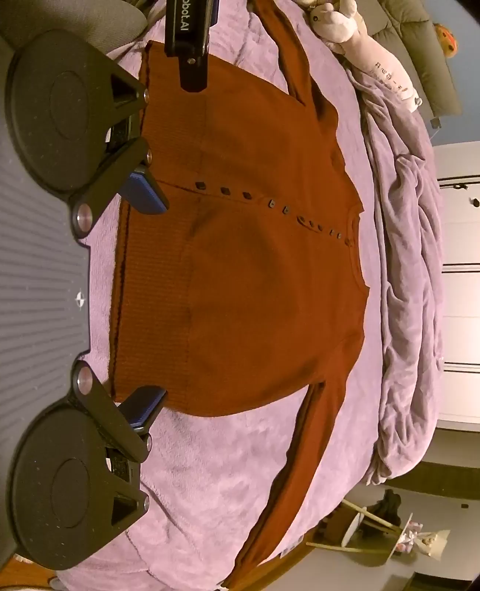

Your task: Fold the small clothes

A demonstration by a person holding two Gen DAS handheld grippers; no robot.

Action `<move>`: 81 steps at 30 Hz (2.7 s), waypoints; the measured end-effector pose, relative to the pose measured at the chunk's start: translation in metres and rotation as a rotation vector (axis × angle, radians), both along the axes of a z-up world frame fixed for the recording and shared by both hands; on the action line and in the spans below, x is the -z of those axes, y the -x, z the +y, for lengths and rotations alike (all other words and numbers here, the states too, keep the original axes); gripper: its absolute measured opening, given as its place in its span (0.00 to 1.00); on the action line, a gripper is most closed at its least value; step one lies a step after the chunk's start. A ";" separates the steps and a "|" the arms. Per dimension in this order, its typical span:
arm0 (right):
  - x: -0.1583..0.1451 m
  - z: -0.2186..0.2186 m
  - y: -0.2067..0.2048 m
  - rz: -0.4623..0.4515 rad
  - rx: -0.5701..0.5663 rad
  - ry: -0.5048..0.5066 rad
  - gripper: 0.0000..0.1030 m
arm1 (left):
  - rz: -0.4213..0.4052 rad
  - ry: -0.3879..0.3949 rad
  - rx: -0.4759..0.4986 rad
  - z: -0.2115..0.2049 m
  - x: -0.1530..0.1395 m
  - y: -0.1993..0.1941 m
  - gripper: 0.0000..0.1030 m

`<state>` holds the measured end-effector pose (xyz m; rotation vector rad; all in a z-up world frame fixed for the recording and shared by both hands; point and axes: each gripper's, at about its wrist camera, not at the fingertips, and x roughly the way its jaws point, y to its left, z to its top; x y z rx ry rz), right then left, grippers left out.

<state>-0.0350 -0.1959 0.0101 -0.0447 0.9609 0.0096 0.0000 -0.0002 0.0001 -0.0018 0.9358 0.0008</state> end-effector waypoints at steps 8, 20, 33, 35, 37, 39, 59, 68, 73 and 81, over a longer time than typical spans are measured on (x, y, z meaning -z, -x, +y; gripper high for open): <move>-0.004 0.000 0.002 -0.009 0.000 0.005 0.96 | -0.006 0.003 0.003 0.000 -0.002 0.002 1.00; -0.008 0.001 0.004 -0.016 -0.013 -0.015 0.96 | -0.020 -0.005 0.001 -0.001 -0.002 0.004 1.00; -0.008 0.001 0.007 -0.017 -0.011 -0.026 0.96 | -0.010 -0.002 0.002 -0.001 -0.003 0.007 1.00; -0.007 0.000 0.007 -0.012 -0.010 -0.029 0.96 | -0.009 0.001 0.004 0.000 -0.002 0.007 1.00; -0.007 -0.001 0.008 -0.016 -0.008 -0.035 0.96 | -0.009 -0.002 0.004 -0.001 -0.002 0.007 1.00; -0.007 -0.001 0.008 -0.017 -0.019 -0.040 0.96 | -0.001 -0.001 0.003 -0.001 -0.002 0.007 1.00; -0.008 -0.004 0.009 -0.041 -0.024 -0.132 0.96 | -0.006 -0.021 0.009 -0.002 0.000 0.006 1.00; -0.002 -0.004 0.007 -0.019 -0.061 -0.196 0.96 | -0.017 -0.017 0.002 -0.004 0.004 0.003 1.00; 0.001 0.001 0.005 -0.001 -0.095 -0.188 0.96 | 0.006 -0.006 -0.001 -0.004 0.011 -0.002 1.00; 0.023 -0.019 -0.007 0.066 -0.050 -0.336 0.96 | 0.083 -0.010 0.010 -0.009 0.029 -0.015 1.00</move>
